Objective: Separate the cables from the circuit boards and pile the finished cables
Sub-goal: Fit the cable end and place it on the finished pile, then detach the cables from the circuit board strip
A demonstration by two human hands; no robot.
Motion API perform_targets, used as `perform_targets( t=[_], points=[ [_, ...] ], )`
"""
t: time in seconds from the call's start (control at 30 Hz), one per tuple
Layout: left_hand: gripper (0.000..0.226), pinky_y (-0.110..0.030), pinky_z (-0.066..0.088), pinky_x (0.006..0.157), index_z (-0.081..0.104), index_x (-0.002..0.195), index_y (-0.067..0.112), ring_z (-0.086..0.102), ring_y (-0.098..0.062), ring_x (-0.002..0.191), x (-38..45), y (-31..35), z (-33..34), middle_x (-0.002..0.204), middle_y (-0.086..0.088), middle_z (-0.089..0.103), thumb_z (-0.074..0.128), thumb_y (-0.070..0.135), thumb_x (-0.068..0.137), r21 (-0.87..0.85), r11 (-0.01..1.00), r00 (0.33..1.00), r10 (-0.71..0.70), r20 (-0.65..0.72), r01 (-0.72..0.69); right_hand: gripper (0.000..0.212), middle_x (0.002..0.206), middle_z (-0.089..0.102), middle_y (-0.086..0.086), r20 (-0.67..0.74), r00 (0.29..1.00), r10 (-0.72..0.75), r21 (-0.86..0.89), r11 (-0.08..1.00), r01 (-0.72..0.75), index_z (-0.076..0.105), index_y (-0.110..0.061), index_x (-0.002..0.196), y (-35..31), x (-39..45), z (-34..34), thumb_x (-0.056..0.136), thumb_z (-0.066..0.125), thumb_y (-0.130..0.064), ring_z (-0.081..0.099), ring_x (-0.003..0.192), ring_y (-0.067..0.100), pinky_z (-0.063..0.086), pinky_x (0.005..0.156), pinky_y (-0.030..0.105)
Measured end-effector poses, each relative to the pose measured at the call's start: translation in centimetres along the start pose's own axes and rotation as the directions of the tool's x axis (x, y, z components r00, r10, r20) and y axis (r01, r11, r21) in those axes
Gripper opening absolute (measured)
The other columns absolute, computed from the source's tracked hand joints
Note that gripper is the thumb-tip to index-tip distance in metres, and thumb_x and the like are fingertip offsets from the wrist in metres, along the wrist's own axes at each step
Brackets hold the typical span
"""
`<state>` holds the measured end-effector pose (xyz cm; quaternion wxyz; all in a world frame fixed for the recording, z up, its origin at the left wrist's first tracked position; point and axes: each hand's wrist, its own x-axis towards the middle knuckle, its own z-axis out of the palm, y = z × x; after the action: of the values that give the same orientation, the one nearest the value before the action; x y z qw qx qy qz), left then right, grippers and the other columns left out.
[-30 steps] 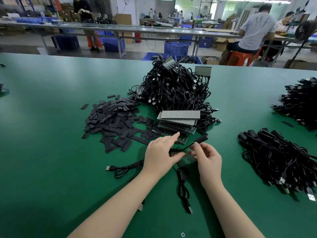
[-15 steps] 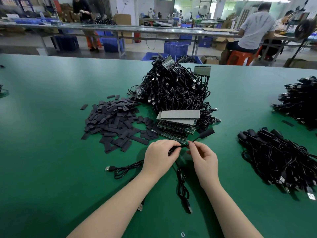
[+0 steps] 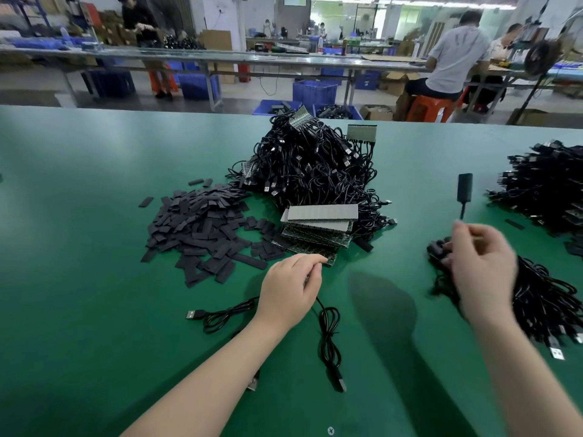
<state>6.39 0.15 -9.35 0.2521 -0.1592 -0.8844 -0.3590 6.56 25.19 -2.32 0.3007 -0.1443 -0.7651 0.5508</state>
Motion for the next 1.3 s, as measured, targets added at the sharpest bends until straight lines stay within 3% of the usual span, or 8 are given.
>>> perform_targets(
  t=[0.13,0.33,0.63,0.73,0.87,1.07,1.2,1.3],
  points=[
    [0.021,-0.036,0.052,0.083,0.07,0.108,0.017,0.065,-0.01,0.092,-0.1,-0.1,0.1,0.098,0.009,0.071,0.052,0.018,0.097,0.006,1.0,1.0,0.008,0.012,-0.008,0.028,0.083,0.062,0.013,0.004,0.979,-0.202,-0.755,0.641,0.136,0.065,-0.012,0.102,1.0,5.5,-5.1,0.101,0.049,-0.036,0.058,0.073,0.035,0.047,0.064,0.039],
    [0.02,-0.035,0.052,0.081,0.071,0.107,0.018,0.064,-0.008,0.085,0.0,-0.1,0.0,0.091,0.011,0.07,0.053,0.018,0.097,0.002,1.0,1.0,-0.003,0.016,0.003,0.062,0.14,0.053,0.017,0.116,0.957,0.265,-0.965,0.259,0.045,0.047,-0.022,0.144,4.9,7.1,-6.2,0.1,0.028,-0.062,0.048,0.128,0.037,0.036,0.103,0.047],
    [0.021,-0.029,0.05,0.076,0.071,0.108,0.019,0.061,-0.007,0.077,0.1,-0.4,0.1,0.086,0.011,0.069,0.051,0.02,0.098,-0.005,1.0,1.0,-0.016,0.017,0.017,0.065,0.16,0.033,0.009,0.107,0.926,0.362,-0.967,0.256,0.012,0.033,-0.03,0.153,4.7,7.3,-5.7,0.1,0.021,-0.065,0.023,0.149,0.033,0.013,0.119,0.056],
    [0.022,-0.022,0.049,0.069,0.07,0.109,0.022,0.059,-0.003,0.075,0.1,-0.8,0.3,0.09,0.014,0.069,0.051,0.022,0.098,-0.037,0.997,0.998,-0.062,0.003,0.062,0.058,0.153,0.042,0.016,0.09,0.994,0.063,-0.938,0.341,0.063,0.051,-0.019,0.141,3.0,6.3,-3.3,0.1,0.034,-0.057,0.029,0.145,0.037,0.013,0.117,0.061],
    [0.02,-0.017,0.046,0.056,0.065,0.105,0.031,0.058,-0.004,0.065,0.7,-1.3,0.2,0.08,0.014,0.065,0.047,0.024,0.1,-0.273,0.921,0.951,-0.304,-0.052,0.279,0.027,0.114,0.067,0.017,0.289,0.874,-0.39,-0.576,0.659,0.484,0.069,-0.01,0.112,0.6,0.6,2.9,0.093,0.063,-0.029,0.06,0.107,0.039,0.046,0.092,0.047],
    [0.023,-0.023,0.05,0.061,0.064,0.099,0.029,0.06,-0.003,0.063,4.2,-3.8,-2.9,0.076,0.005,0.066,0.043,0.019,0.101,-0.645,0.583,0.742,-0.669,-0.036,0.494,0.03,0.116,0.061,-0.004,0.644,0.76,-0.084,-0.393,0.817,0.423,0.063,-0.026,0.122,2.7,-7.4,10.9,0.096,0.058,-0.041,0.059,0.096,0.015,0.048,0.081,0.03],
    [0.017,-0.034,0.054,0.067,0.061,0.106,0.031,0.066,-0.018,0.079,5.3,-6.1,-5.6,0.092,0.011,0.066,0.048,0.022,0.099,-0.204,0.816,0.837,-0.547,0.03,0.541,0.049,0.116,0.058,-0.002,0.642,0.765,-0.055,-0.418,0.812,0.409,0.065,-0.026,0.128,4.1,-8.4,11.9,0.092,0.057,-0.058,0.057,0.112,0.021,0.045,0.094,0.032],
    [0.022,-0.033,0.055,0.061,0.066,0.111,0.032,0.064,-0.013,0.073,5.2,-6.5,-6.2,0.093,0.018,0.064,0.05,0.031,0.096,0.19,0.918,0.905,-0.382,0.189,0.348,0.055,0.114,0.056,-0.003,0.657,0.753,-0.039,-0.42,0.811,0.408,0.067,-0.026,0.125,4.7,-8.0,11.8,0.086,0.062,-0.064,0.056,0.111,0.019,0.046,0.094,0.032]
  ],
)
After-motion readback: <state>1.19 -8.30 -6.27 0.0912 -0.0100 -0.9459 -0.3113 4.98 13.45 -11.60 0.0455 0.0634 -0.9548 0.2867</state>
